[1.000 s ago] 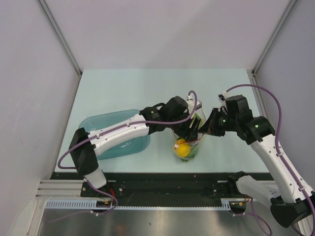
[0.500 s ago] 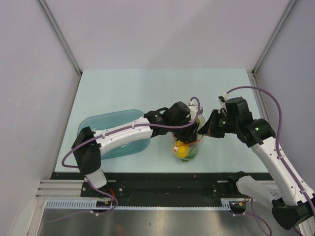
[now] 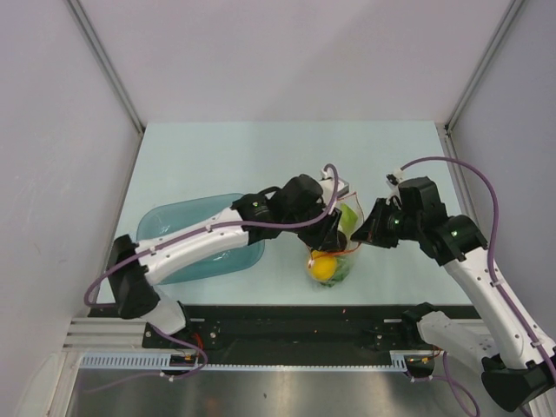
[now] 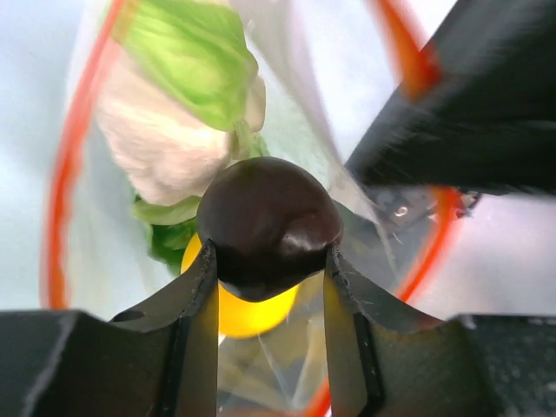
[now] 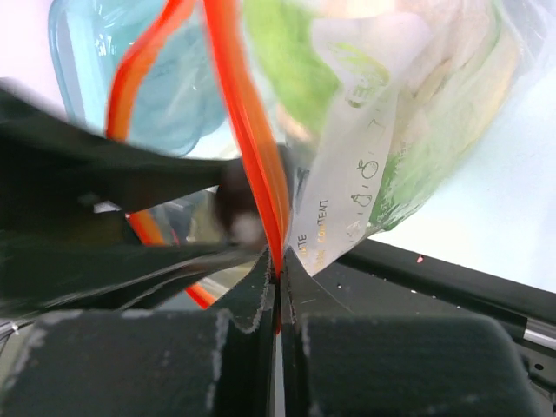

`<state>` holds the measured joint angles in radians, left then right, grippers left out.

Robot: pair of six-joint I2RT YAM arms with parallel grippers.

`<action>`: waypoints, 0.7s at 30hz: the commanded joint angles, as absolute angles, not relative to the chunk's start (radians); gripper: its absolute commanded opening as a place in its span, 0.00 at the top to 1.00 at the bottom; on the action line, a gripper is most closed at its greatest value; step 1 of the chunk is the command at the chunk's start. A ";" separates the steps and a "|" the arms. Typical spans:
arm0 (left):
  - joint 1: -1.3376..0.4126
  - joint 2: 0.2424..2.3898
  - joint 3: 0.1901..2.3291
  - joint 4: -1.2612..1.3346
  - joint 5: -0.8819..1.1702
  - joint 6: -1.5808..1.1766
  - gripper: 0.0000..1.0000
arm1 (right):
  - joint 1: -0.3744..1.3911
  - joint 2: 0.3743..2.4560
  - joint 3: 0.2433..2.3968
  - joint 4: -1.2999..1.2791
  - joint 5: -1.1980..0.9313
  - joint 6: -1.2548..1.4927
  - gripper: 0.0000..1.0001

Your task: Open the zip-top bag and remove the fake food

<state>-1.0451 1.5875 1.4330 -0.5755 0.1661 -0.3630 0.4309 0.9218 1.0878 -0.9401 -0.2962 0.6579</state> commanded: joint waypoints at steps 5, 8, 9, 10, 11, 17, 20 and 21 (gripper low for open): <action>-1.043 1.375 1.499 -0.535 0.227 -0.342 1.00 | 0.433 0.897 1.063 -0.945 -0.276 0.615 1.00; -1.042 1.303 1.497 -0.519 0.177 -0.359 1.00 | 0.431 0.885 1.049 -0.934 -0.285 0.609 1.00; -1.042 1.260 1.493 -0.518 0.154 -0.368 1.00 | 0.431 0.887 1.042 -0.934 -0.290 0.606 1.00; -1.042 1.240 1.493 -0.532 0.128 -0.373 1.00 | 0.428 0.888 1.040 -0.939 -0.293 0.604 1.00; -1.042 1.217 1.490 -0.544 0.062 -0.374 1.00 | 0.426 0.888 1.040 -0.943 -0.296 0.604 1.00; -0.979 1.082 1.393 -0.753 -0.262 -0.419 1.00 | 0.414 0.876 1.034 -0.962 -0.313 0.580 1.00; -0.846 1.048 1.323 -0.876 -0.261 -0.449 1.00 | 0.414 0.868 1.022 -0.950 -0.337 0.588 1.00; -0.812 1.036 1.298 -0.905 -0.255 -0.454 1.00 | 0.413 0.871 1.017 -0.940 -0.341 0.586 1.00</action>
